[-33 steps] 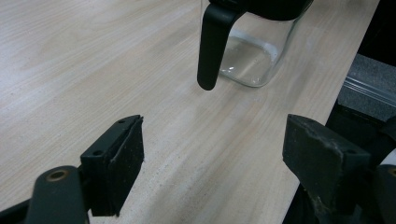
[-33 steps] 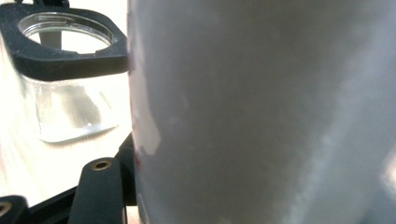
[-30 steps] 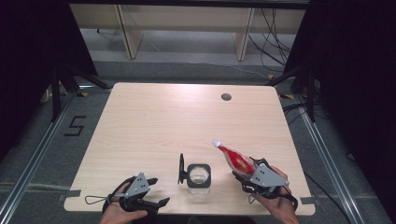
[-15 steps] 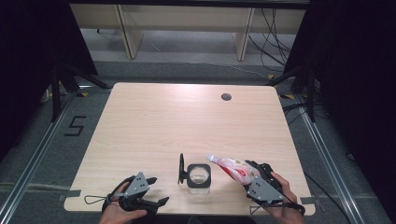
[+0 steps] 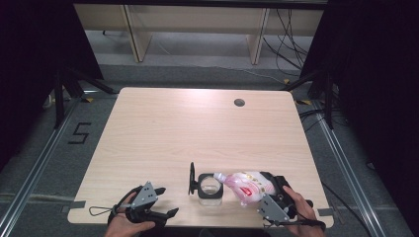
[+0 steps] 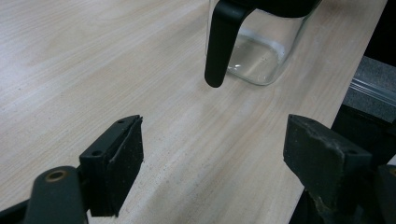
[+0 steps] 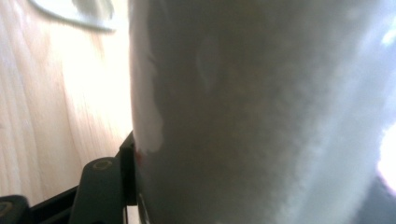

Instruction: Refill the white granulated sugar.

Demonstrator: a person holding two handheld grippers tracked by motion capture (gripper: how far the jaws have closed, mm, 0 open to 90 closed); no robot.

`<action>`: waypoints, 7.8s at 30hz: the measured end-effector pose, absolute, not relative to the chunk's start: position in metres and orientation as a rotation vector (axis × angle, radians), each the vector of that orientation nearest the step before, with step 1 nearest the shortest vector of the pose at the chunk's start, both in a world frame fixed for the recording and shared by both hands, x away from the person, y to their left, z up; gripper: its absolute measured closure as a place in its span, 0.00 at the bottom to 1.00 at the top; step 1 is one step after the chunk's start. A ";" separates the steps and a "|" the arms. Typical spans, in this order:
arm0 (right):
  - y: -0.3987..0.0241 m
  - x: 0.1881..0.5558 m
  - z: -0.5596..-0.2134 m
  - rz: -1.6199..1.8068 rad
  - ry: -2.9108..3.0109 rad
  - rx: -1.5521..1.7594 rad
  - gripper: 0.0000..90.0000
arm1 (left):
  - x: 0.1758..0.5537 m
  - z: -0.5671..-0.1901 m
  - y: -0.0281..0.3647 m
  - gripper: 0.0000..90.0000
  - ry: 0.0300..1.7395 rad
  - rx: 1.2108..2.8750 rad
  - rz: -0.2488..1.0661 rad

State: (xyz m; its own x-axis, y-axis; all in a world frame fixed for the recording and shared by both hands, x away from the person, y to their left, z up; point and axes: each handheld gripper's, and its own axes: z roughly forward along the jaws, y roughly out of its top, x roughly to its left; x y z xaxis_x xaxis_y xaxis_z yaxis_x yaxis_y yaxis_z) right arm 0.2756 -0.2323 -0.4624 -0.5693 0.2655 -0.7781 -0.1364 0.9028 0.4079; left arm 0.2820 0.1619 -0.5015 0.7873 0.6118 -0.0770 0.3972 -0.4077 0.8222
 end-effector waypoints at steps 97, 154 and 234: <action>-0.209 0.263 -0.437 -0.043 1.866 -0.337 0.45 | 0.282 -0.502 0.159 0.22 0.732 2.063 0.288; -0.208 0.270 -0.429 -0.003 1.826 -0.393 0.45 | 0.283 -0.503 0.159 0.22 0.731 2.074 0.285; -0.212 0.261 -0.428 -0.009 1.846 -0.384 0.46 | 0.281 -0.503 0.159 0.22 0.739 2.068 0.278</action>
